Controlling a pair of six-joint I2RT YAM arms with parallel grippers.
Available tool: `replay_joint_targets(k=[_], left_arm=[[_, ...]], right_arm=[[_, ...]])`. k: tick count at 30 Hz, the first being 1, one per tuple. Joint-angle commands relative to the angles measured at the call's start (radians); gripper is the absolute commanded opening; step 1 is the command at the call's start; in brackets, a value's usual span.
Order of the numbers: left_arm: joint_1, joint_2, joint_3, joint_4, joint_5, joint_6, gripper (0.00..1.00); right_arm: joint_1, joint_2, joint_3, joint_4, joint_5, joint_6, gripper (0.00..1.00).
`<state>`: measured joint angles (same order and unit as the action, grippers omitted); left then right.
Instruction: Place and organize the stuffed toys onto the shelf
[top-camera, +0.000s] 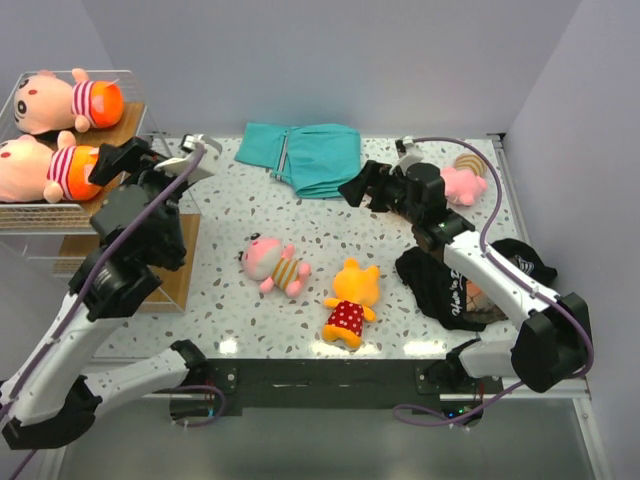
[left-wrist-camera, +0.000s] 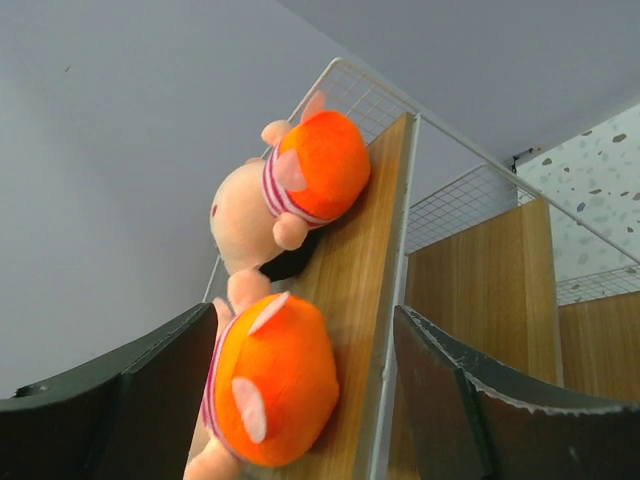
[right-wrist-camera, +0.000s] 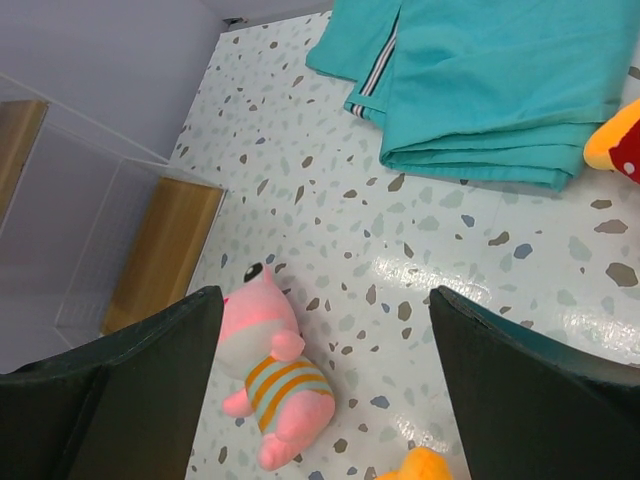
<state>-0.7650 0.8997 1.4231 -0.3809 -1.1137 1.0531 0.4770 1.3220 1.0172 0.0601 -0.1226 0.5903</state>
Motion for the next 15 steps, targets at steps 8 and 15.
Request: replay_joint_targets(k=[8, 15], left_arm=[[0.004, 0.298, 0.195, -0.125, 0.156, -0.362, 0.75], [0.004, 0.395, 0.215, -0.168, 0.55, -0.602, 0.73]], right_arm=[[0.008, -0.003, 0.053, -0.009, -0.002, -0.015, 0.88], [0.009, 0.037, 0.08, -0.057, 0.029, -0.006, 0.87]])
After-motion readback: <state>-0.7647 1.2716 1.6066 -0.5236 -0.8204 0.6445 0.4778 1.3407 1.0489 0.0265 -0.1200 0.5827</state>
